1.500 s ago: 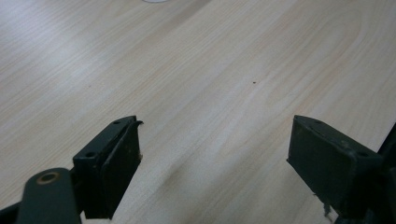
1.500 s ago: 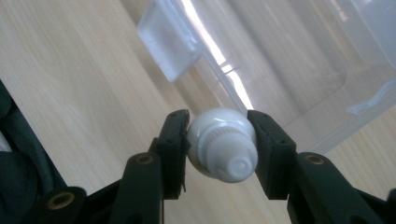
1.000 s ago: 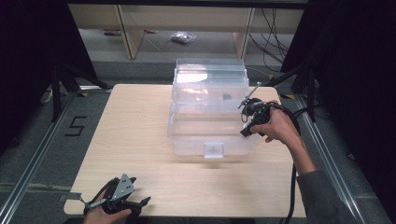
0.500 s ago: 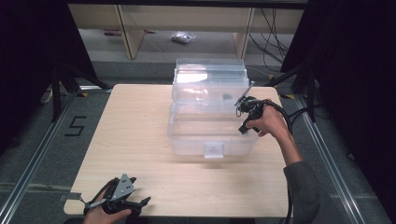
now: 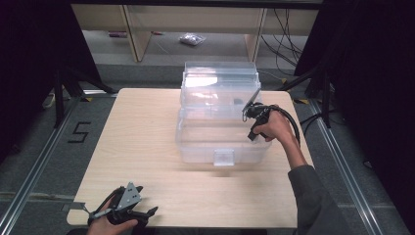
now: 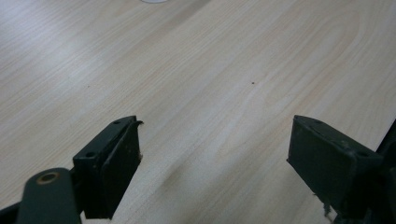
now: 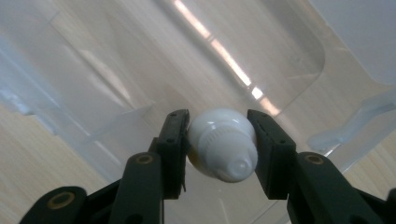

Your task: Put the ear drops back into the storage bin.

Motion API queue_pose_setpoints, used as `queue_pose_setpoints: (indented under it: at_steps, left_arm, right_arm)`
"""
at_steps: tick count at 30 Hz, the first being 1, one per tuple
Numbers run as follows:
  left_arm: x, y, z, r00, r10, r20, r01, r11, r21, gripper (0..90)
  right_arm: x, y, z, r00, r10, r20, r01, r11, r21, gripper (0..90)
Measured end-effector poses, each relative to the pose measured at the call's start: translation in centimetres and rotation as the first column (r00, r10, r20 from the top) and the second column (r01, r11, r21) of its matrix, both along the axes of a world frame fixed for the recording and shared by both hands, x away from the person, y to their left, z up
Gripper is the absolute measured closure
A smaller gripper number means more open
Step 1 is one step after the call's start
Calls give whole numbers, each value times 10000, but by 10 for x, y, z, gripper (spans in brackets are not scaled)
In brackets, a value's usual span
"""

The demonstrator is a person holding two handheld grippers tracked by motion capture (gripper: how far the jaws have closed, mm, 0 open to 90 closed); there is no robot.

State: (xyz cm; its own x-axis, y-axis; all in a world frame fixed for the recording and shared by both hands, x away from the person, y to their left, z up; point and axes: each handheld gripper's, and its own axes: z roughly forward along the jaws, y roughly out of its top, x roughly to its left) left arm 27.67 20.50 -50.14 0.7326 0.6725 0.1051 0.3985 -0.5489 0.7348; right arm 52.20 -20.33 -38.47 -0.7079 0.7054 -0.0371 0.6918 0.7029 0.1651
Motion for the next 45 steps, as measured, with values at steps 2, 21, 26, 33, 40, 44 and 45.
queue_pose_setpoints:
  at_steps: [2,21,26,33,40,44,45]
  left_arm:
    - [0,0,1,10000,-21,-79,21,10000,6,164]
    - [0,0,0,10000,9,3,-9,10000,-17,163]
    - [1,0,-1,10000,-20,7,20,10000,-2,163]
    - [-1,-1,-1,10000,31,-19,-32,9996,-266,164]
    - [0,0,0,10000,-11,1,11,10000,6,164]
    - [0,0,0,10000,-23,5,23,10000,31,164]
    - [0,0,0,10000,10,-11,-10,10000,-1,164]
  right_arm:
    - [3,1,-5,9993,-269,-258,270,9996,8,602]
    - [10,2,-32,9950,-705,-707,705,9975,-29,602]
    - [11,0,-37,9960,-590,-678,582,9982,-131,602]
    - [10,4,-40,9942,-706,-811,711,9975,34,601]
    - [12,-1,-49,9962,-426,-755,431,9991,48,601]
    - [12,-1,-50,9960,-369,-817,370,9993,-15,601]
    - [12,-1,-50,9960,-369,-817,370,9993,-15,601]
